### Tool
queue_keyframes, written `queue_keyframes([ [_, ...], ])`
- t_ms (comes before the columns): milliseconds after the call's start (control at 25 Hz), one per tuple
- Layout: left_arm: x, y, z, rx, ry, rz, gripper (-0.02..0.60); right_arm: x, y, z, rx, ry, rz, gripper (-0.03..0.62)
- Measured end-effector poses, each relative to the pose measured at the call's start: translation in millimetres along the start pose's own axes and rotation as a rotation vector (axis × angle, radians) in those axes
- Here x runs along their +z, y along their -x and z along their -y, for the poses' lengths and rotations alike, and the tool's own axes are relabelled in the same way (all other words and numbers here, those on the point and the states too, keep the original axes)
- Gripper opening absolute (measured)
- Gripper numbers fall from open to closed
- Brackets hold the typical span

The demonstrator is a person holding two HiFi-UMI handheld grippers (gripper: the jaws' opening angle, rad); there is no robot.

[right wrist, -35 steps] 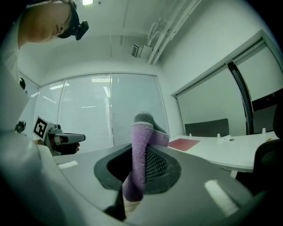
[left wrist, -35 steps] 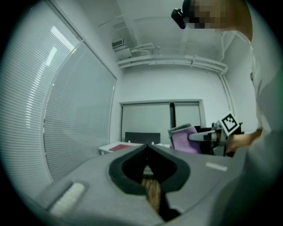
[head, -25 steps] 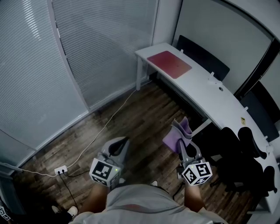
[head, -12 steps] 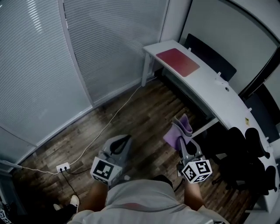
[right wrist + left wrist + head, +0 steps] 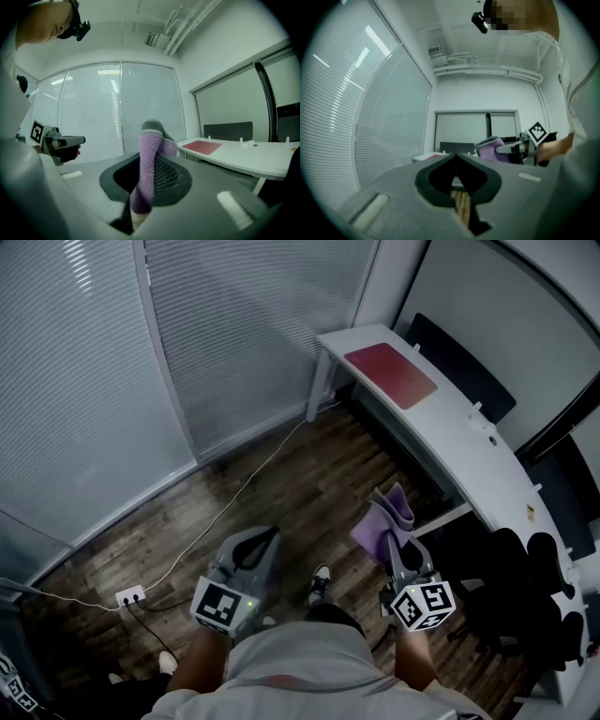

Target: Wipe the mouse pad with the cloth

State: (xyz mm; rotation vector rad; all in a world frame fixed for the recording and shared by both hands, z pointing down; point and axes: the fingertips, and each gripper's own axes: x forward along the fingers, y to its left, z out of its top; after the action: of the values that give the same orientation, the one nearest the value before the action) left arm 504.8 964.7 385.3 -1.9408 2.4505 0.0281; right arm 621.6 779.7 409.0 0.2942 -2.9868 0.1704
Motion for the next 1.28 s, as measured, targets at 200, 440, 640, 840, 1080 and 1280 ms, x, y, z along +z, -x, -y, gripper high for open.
queue_keyframes([
  [200, -8, -44, -28, 0.002, -0.057, -0.053, 0.003, 2, -50, 23, 0.027, -0.018, 0.004, 0.049],
  [440, -5, -137, -58, 0.019, -0.047, -0.060, 0.003, 17, -114, 94, 0.032, -0.039, 0.023, 0.049],
  [640, -1, -218, -79, 0.028, -0.020, -0.049, 0.003, 34, -164, 163, 0.031, -0.055, 0.022, 0.049],
  [840, 5, -297, -90, 0.030, 0.007, -0.049, 0.002, 55, -204, 232, 0.025, -0.065, 0.036, 0.049],
  [1080, 8, -378, -96, 0.063, -0.024, -0.041, -0.002, 67, -241, 297, 0.061, -0.059, 0.015, 0.049],
  [1280, 1, -425, -110, 0.050, -0.022, -0.061, -0.002, 71, -269, 332, 0.035, -0.068, 0.032, 0.049],
])
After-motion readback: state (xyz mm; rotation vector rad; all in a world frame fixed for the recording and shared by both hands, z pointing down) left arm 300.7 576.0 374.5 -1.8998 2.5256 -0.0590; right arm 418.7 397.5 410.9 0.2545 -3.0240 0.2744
